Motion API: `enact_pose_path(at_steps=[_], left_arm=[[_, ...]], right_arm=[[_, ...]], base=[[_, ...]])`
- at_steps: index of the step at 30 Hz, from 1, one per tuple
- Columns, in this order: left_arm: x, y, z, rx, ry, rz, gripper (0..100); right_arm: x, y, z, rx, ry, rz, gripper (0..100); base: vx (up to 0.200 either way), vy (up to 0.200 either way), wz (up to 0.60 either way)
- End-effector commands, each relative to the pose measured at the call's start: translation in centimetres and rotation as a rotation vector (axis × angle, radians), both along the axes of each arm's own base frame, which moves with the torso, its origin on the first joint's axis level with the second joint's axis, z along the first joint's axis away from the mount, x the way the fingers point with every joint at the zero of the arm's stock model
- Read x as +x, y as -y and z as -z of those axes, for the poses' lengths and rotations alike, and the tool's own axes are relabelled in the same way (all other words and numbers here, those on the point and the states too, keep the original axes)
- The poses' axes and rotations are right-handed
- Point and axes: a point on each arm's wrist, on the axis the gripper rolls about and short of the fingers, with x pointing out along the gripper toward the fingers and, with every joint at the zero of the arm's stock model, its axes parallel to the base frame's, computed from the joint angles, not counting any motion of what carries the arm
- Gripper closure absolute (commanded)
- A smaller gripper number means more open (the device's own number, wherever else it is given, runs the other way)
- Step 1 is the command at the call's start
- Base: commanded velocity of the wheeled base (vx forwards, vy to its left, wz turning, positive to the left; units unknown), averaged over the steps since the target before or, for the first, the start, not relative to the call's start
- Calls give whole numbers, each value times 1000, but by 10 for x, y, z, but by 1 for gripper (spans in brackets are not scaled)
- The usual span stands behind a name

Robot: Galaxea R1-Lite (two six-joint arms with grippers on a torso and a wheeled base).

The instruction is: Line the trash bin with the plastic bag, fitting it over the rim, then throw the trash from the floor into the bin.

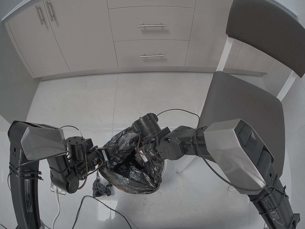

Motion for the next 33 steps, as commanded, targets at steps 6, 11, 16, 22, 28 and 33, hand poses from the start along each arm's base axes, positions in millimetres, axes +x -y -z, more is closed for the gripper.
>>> enact_pose_path(at_steps=[6, 11, 16, 22, 28, 33], left_arm=[[9, 1, -4, -5, 35, -18, 0], [19, 2, -6, -5, 46, -29, 0], [24, 3, -8, -4, 44, -28, 0], [26, 4, -9, -8, 53, -27, 0], [28, 4, -5, -6, 44, -27, 0], [29, 4, -3, -3, 40, -30, 0]], right_arm=[[20, 4, 19, -61, 107, -23, 0], [30, 8, 28, -78, 157, -29, 0], [37, 16, 25, -79, 162, -6, 0], [42, 22, 20, -75, 171, 11, 0], [47, 29, 12, -67, 183, 32, 0], [53, 37, 7, -59, 196, 53, 0]], base=[[0, 0, 0], [0, 0, 0], [0, 0, 0], [0, 0, 0], [0, 0, 0], [0, 0, 0]])
